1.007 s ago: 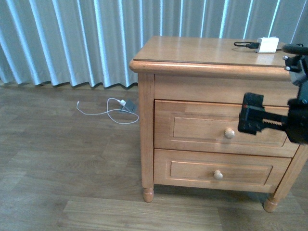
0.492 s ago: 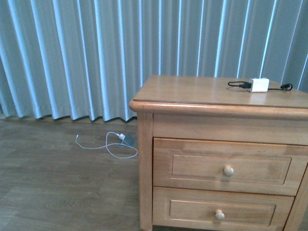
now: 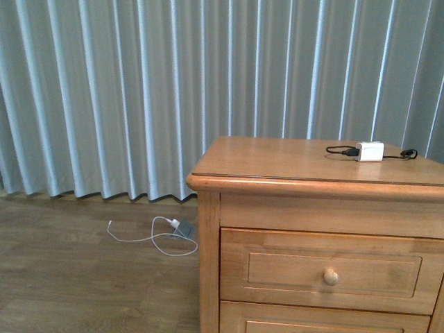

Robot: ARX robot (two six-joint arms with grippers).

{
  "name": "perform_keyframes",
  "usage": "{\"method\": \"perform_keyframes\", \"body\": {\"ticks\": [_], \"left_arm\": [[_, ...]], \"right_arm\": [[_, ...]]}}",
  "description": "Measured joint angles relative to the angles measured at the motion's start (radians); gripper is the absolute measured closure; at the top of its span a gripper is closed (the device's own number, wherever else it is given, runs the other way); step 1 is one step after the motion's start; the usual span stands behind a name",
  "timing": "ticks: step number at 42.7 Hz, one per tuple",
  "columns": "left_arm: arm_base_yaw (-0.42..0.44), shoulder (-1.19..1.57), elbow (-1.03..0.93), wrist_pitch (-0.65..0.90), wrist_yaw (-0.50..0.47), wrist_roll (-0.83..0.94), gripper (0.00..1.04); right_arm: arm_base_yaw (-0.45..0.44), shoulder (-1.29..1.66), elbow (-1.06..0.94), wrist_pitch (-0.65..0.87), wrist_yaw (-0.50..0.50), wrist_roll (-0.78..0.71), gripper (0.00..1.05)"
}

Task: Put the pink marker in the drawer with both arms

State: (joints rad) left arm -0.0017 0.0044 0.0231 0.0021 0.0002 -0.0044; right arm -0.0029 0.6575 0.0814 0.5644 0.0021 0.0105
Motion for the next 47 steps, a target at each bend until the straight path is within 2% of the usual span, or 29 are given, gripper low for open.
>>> {"method": "perform_keyframes", "body": {"ticks": [2,13,17,47], "left_arm": [[0.0,0.0,0.0,0.0,0.0,0.0,0.06],[0.0,0.0,0.0,0.0,0.0,0.0,0.06],[0.0,0.0,0.0,0.0,0.0,0.0,0.06],[0.0,0.0,0.0,0.0,0.0,0.0,0.06]], "right_arm": [[0.0,-0.029,-0.007,-0.017,0.0,-0.003,1.04],[0.0,-0.145,-0.039,-0.1,0.0,-0.006,1.03],[0.0,-0.169,-0.076,-0.08,0.0,-0.006,1.03],[0.0,-0.461,-0.076,-0.365,-0.002,-0.006,1.03]]}}
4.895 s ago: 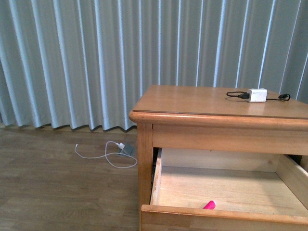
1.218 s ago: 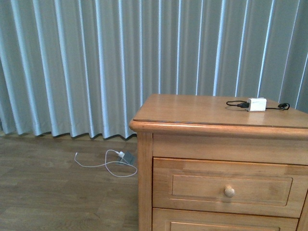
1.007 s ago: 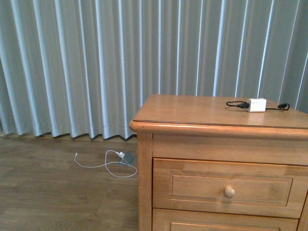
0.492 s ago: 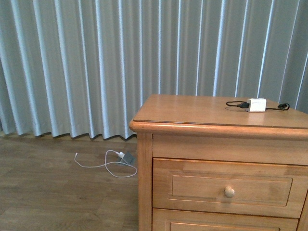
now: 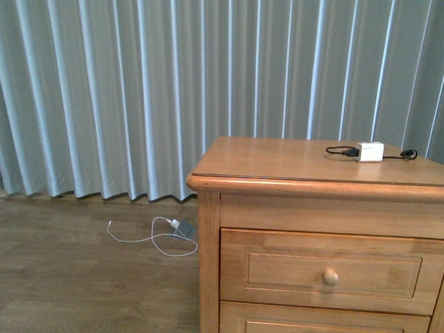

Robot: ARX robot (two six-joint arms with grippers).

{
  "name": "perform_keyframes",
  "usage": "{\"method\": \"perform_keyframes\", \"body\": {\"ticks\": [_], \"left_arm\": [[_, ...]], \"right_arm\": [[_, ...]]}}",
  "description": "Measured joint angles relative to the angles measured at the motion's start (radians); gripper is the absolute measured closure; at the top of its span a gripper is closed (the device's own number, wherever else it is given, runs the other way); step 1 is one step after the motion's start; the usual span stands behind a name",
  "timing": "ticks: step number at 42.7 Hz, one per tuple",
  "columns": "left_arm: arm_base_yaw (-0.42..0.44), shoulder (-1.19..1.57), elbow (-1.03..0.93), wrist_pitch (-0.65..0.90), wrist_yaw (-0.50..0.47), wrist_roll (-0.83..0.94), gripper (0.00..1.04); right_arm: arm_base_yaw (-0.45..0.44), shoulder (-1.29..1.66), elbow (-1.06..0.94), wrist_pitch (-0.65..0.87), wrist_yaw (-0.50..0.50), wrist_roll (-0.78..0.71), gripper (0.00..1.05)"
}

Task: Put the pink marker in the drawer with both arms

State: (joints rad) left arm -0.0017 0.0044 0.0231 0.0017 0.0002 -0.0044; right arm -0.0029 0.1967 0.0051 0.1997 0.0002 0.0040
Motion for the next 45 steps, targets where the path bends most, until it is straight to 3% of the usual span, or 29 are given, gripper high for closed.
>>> {"method": "perform_keyframes", "body": {"ticks": [4,8,27,30,35,45], "left_arm": [[0.0,0.0,0.0,0.0,0.0,0.0,0.06],[0.0,0.0,0.0,0.0,0.0,0.0,0.06],[0.0,0.0,0.0,0.0,0.0,0.0,0.06],[0.0,0.0,0.0,0.0,0.0,0.0,0.06],[0.0,0.0,0.0,0.0,0.0,0.0,0.06],[0.0,0.0,0.0,0.0,0.0,0.0,0.06]], "right_arm": [[0.0,-0.027,0.0,-0.027,0.0,0.0,1.03],[0.001,-0.173,0.001,-0.193,-0.001,0.0,1.03],[0.001,-0.192,0.001,-0.198,-0.001,0.0,1.03],[0.001,-0.192,0.001,-0.198,-0.001,-0.002,0.94],[0.001,-0.192,0.001,-0.198,-0.001,-0.002,0.68],[0.001,-0.192,0.001,-0.198,-0.001,-0.002,0.3]]}}
